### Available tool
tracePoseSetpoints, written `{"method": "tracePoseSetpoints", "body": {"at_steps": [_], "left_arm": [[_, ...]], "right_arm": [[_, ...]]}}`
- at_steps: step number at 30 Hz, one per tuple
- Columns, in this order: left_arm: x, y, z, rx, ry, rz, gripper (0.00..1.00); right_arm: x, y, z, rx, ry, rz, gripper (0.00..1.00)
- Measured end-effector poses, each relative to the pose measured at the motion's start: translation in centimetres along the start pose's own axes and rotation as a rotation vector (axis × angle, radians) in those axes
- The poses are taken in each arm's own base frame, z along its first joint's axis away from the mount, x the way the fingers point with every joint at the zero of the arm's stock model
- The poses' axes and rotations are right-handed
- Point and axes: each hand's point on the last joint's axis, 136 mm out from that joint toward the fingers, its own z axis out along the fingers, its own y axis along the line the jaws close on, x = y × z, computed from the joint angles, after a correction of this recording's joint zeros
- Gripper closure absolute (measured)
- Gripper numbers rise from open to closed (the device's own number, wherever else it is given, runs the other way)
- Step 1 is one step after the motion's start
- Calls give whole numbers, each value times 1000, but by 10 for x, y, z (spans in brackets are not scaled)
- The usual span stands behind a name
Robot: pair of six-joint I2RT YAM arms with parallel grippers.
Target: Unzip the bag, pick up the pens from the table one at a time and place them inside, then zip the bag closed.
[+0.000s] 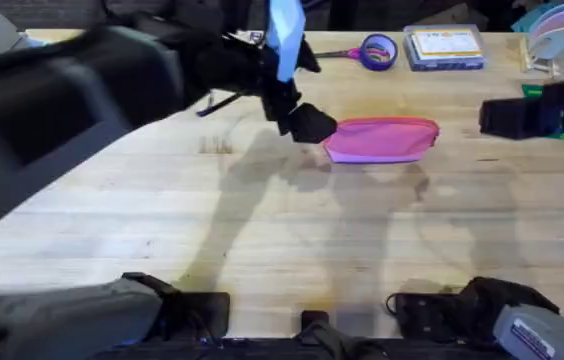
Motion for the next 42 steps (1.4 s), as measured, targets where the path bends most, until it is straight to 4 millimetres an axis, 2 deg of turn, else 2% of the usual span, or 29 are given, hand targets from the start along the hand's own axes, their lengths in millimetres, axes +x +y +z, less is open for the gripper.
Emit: {"method": "tracePoseSetpoints", "body": {"at_steps": [5,9,15,22,42], "left_arm": [[-3,-8,-44,-115,82,-100,7],[0,-16,-72,-193,130,-205,8],[2,-27,-99,-263,150,-309,7],[1,-26,-109,-313,142,-387,7],[4,-26,-110,-319,150,-422,7]], "right_arm": [[11,10,-15,-22,-1,-9,4],[10,19,-23,-56,-31,-9,4],[15,29,-29,-98,-34,8,4],[18,32,-29,-113,-25,19,4],[25,34,-29,-122,5,31,4]]}}
